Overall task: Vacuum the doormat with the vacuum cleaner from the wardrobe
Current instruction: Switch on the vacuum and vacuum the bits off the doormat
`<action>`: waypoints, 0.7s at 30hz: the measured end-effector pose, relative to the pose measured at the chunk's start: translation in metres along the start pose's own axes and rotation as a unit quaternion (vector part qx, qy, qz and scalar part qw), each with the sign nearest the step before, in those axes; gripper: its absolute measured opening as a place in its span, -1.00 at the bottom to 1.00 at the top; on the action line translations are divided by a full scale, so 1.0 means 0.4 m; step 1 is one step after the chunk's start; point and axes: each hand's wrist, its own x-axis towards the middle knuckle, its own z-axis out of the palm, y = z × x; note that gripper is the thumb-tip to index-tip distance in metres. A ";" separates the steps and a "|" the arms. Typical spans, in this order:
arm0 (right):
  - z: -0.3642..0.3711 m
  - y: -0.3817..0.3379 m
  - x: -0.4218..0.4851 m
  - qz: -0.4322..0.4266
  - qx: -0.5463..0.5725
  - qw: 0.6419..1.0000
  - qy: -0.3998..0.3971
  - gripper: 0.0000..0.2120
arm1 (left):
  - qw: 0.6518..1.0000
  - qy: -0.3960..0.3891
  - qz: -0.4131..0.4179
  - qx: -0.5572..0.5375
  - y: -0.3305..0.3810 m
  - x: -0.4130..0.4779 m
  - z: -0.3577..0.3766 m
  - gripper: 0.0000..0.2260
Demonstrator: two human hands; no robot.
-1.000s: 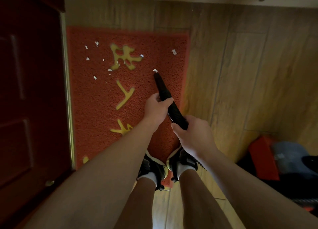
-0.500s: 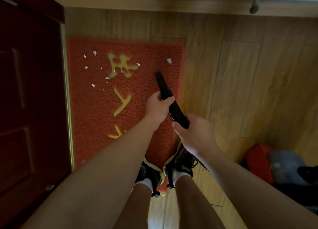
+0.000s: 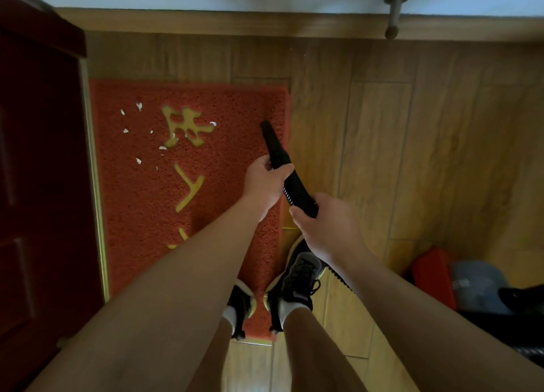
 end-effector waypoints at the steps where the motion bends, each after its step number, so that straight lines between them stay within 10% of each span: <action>1: -0.001 0.000 0.001 -0.001 0.000 1.000 0.000 -0.73 | 1.000 0.000 0.001 0.000 -0.001 0.001 0.001 -0.81; 21: 0.110 -0.061 -0.017 -0.012 -0.017 1.000 0.006 -0.71 | 1.000 -0.008 0.014 0.011 -0.049 0.028 -0.133 -0.86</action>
